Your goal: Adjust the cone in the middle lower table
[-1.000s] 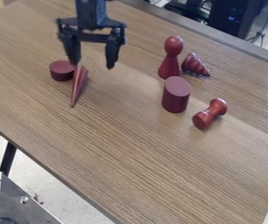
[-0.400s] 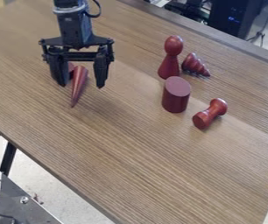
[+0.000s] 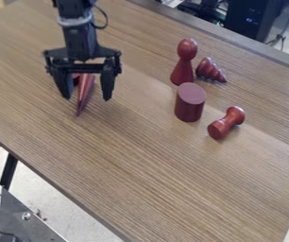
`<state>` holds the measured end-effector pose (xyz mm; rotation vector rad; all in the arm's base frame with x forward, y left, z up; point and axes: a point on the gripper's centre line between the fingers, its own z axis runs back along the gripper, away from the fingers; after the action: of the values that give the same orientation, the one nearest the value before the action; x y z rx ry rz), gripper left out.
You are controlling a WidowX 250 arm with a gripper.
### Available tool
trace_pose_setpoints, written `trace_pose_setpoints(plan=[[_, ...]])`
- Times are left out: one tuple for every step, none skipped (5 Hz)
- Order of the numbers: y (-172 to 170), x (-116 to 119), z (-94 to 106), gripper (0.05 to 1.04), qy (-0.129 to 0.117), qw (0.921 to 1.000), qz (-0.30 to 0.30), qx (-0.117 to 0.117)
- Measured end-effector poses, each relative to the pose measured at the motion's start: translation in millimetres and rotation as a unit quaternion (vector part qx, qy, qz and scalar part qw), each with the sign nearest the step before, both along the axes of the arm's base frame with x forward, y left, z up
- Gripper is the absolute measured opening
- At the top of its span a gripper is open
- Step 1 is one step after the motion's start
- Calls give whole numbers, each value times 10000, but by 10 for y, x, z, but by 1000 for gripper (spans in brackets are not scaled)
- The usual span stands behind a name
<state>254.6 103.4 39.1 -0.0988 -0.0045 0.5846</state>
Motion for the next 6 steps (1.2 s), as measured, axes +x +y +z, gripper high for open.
trace_pose_setpoints(plan=[[180,232,-180,997,300,9983,428,240],[264,376,-191,967,227,9976,549,343],[293,453,-196,738,153,9975,598,339],[286,463,-205,457,22,9981,578,219],[267,468,-201,435,-47,9987,489,114],[222,445,-159,435,63,9997,239,80]])
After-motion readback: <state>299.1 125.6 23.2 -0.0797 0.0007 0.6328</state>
